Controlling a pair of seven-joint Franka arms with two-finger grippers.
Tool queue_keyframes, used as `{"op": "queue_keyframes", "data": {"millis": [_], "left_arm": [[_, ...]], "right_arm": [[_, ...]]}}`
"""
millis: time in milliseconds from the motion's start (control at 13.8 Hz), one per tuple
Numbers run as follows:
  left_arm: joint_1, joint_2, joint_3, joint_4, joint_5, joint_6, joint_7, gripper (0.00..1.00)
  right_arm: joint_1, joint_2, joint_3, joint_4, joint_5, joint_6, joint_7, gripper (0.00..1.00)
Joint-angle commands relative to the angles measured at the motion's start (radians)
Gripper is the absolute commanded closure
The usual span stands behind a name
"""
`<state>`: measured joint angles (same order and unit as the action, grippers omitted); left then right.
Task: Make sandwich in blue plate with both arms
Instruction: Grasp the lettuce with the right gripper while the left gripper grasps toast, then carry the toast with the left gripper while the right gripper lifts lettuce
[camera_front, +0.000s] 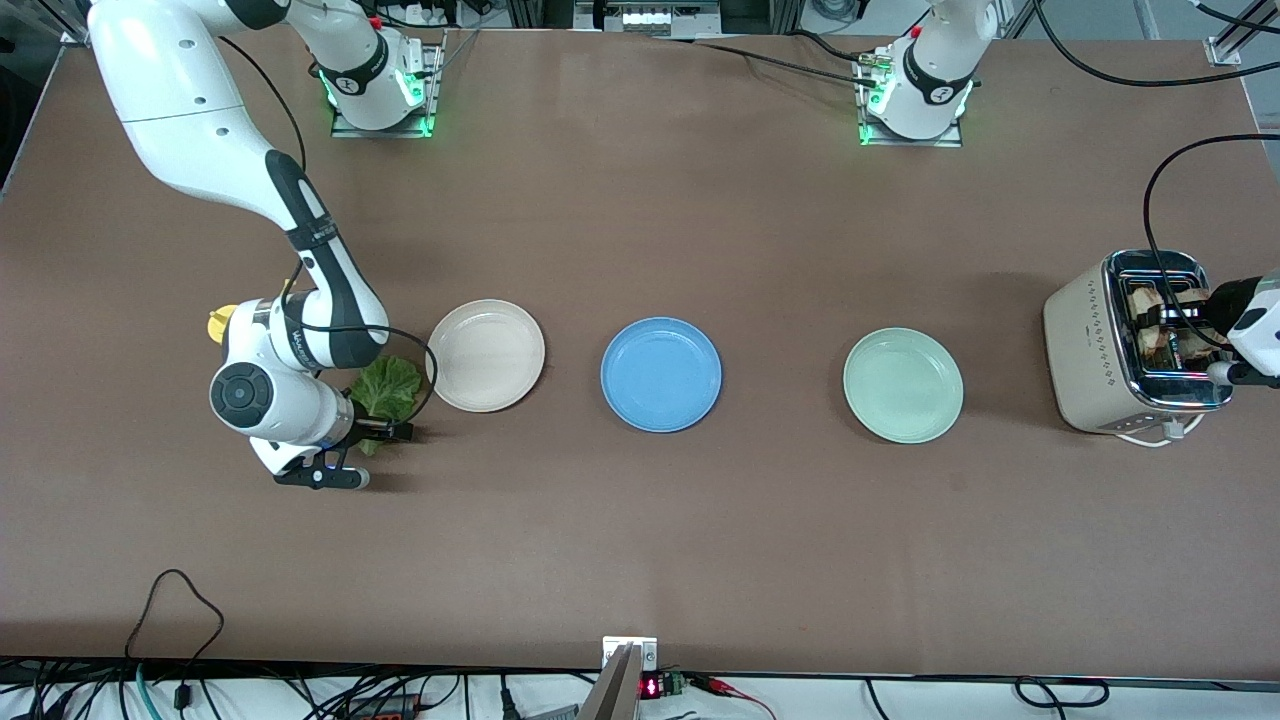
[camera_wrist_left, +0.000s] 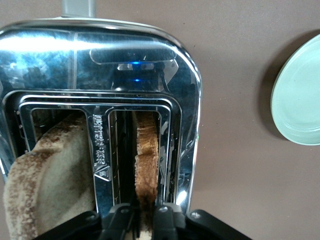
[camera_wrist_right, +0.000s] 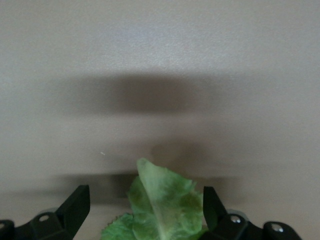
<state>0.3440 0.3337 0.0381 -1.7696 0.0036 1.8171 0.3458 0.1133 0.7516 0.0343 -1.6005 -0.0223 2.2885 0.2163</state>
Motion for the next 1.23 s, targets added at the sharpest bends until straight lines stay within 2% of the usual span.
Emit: {"op": "queue_keyframes", "data": {"millis": [0, 145, 290, 435, 579, 724, 797, 869, 1014, 1159], "left_arm": [[0.006, -0.015, -0.009, 0.024, 0.045, -0.019, 0.022, 1.00], [0.006, -0.062, -0.012, 0.060, 0.045, -0.095, 0.024, 1.00], [-0.009, -0.073, -0.023, 0.221, 0.047, -0.311, 0.018, 1.00], [-0.039, -0.073, -0.050, 0.341, 0.045, -0.508, 0.007, 1.00], [-0.059, -0.074, -0.111, 0.377, 0.045, -0.597, 0.002, 1.00], [-0.068, -0.065, -0.203, 0.365, 0.027, -0.616, -0.007, 1.00], [-0.068, -0.047, -0.248, 0.355, -0.015, -0.601, -0.022, 1.00], [-0.071, -0.023, -0.273, 0.355, -0.110, -0.575, -0.083, 1.00], [-0.126, 0.025, -0.303, 0.352, -0.229, -0.509, -0.189, 1.00], [-0.228, 0.063, -0.303, 0.326, -0.338, -0.376, -0.324, 1.00]], "right_arm": [[-0.009, -0.002, -0.002, 0.010, -0.007, -0.006, 0.015, 0.08], [-0.009, -0.003, -0.005, 0.007, -0.007, -0.010, 0.012, 0.29], [-0.009, -0.003, -0.007, 0.007, -0.007, -0.014, 0.011, 0.57], [-0.012, -0.003, -0.007, 0.007, -0.008, -0.021, 0.006, 0.84], [-0.014, -0.005, -0.007, 0.007, -0.008, -0.026, 0.003, 1.00], [-0.017, -0.006, -0.007, 0.007, -0.010, -0.035, -0.005, 1.00], [-0.018, -0.006, -0.007, 0.007, -0.010, -0.035, -0.005, 1.00], [-0.018, -0.006, -0.007, 0.007, -0.011, -0.035, -0.006, 1.00], [-0.018, -0.006, -0.007, 0.008, -0.011, -0.037, -0.005, 1.00], [-0.018, -0.009, -0.007, 0.008, -0.010, -0.043, 0.000, 1.00]]}}
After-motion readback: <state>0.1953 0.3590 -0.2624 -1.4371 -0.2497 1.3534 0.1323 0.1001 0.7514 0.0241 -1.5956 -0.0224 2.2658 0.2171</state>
